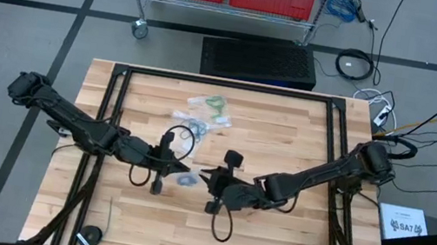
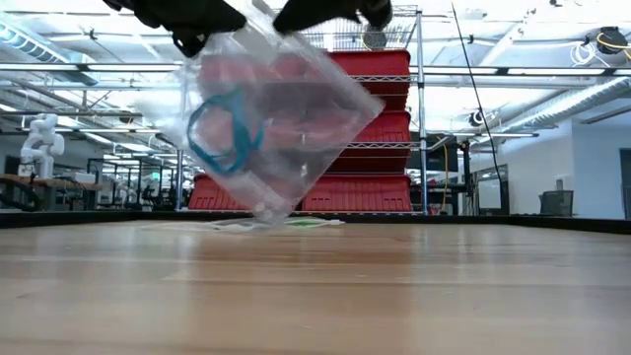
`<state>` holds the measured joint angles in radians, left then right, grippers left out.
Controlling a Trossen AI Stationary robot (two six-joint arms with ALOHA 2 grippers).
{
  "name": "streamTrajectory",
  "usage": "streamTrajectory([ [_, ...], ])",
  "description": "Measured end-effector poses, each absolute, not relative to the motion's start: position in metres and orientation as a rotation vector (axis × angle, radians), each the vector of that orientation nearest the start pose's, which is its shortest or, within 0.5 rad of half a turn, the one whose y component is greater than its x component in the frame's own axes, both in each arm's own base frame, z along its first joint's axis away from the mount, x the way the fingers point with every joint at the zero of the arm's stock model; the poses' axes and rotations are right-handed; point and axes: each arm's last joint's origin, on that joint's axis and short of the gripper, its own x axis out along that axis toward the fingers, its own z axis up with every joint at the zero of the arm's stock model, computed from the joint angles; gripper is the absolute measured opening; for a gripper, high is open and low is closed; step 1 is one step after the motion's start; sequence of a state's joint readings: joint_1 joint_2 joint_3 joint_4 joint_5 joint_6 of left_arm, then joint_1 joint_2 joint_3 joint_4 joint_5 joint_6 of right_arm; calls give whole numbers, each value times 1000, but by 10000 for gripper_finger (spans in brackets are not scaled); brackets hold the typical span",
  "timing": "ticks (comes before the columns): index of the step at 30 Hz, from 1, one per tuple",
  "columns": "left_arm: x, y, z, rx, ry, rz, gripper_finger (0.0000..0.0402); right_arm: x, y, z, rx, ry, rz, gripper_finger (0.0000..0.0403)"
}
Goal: Sort rubber bands
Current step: Close the bottom transparent zip bag
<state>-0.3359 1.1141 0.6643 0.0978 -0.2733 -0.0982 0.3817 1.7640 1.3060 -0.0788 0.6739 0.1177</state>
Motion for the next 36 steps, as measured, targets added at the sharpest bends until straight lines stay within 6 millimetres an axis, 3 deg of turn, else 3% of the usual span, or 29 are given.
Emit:
streamTrajectory([
  [6,229,-72,255,8,338,-45,1,375,128,270,-115,398,-274,112],
  [12,229,-72,255,8,338,-45,1,382,113,272,-75,397,-222,126],
  [16,229,-72,255,8,338,-45,1,384,106,272,-64,403,-210,106],
  [22,229,-71,255,12,337,-30,0,384,105,272,-93,406,-207,15],
  [32,229,-71,255,15,337,-22,2,381,113,270,-97,422,-191,5],
  [36,229,-72,255,7,337,-58,24,381,113,269,-100,428,-189,2],
])
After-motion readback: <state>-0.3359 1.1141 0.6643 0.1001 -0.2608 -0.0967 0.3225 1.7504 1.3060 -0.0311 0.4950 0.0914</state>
